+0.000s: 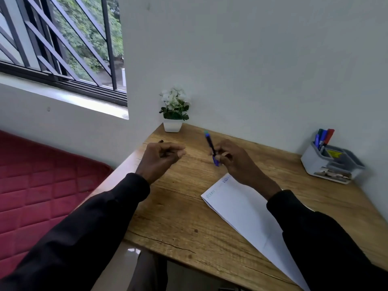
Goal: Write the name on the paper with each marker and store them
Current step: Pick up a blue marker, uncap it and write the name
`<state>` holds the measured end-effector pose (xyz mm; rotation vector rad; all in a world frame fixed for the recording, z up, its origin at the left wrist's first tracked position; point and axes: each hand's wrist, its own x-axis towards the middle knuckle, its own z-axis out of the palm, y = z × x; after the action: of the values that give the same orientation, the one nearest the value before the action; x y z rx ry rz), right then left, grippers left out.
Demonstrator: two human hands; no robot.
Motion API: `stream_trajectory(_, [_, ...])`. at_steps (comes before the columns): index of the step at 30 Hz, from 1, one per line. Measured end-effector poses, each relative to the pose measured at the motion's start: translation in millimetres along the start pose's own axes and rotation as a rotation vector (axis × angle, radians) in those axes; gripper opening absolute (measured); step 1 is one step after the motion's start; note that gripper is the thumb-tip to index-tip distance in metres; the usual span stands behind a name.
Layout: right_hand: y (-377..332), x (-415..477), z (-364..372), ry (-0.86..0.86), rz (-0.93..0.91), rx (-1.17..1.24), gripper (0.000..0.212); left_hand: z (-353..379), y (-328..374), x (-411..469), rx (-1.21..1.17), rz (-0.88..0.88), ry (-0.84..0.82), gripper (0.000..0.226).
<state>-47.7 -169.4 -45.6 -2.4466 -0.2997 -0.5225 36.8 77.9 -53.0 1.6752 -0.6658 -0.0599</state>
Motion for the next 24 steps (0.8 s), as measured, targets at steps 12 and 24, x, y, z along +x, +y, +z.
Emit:
stream_trajectory(12, [-29.4,-53.3,-4.1,0.229,0.276,0.767,0.002,58.3,18.1,-6.7,0.176,0.226,-0.253,0.023])
stream_trajectory(24, [-30.5,-38.4,-15.8,-0.055,0.317,0.792,0.037,43.2,13.3,3.1,0.22,0.355,-0.225,0.016])
